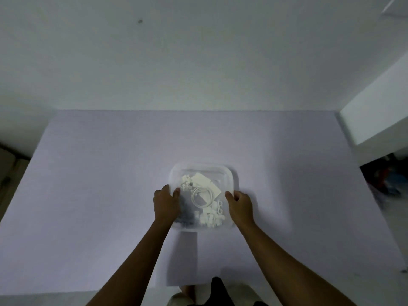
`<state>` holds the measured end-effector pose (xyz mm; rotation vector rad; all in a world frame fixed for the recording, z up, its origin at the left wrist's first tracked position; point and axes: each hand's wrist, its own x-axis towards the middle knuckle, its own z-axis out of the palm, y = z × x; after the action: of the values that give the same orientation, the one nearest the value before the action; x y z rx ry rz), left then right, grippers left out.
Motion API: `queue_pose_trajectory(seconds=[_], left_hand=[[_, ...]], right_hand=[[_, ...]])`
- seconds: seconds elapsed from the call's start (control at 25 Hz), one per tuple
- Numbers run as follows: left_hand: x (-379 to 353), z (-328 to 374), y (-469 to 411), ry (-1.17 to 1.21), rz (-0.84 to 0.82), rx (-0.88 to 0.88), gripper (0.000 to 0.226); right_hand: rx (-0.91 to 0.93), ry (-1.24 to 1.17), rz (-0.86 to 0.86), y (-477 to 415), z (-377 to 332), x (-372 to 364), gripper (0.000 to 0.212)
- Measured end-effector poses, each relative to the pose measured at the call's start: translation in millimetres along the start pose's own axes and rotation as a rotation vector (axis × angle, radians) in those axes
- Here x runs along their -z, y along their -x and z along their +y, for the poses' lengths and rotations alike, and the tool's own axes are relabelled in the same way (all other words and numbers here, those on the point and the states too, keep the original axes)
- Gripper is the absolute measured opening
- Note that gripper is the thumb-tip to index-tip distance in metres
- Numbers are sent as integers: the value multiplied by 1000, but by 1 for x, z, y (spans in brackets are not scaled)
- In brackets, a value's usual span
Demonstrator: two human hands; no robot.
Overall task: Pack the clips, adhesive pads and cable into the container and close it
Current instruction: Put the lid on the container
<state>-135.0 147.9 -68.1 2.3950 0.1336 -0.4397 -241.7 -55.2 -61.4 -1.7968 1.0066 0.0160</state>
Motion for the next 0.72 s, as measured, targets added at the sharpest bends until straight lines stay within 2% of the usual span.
queue_pose_trajectory(seconds=[0.24, 0.36, 0.52, 0.72], left_hand=[[-64, 118, -68, -9, -61, -93, 39], [-89, 162, -102, -17, -55, -96, 42], [-99, 183, -124, -45, -78, -119, 33], [-93, 189, -118, -17, -199, -126, 28]], right_hand=[[-22, 16, 51, -123, -32, 87, 27], [-25, 31, 30, -186, -46, 109, 40], [-4, 18, -35, -223, -62, 128, 35], [-5, 31, -101, -226, -60, 142, 30]])
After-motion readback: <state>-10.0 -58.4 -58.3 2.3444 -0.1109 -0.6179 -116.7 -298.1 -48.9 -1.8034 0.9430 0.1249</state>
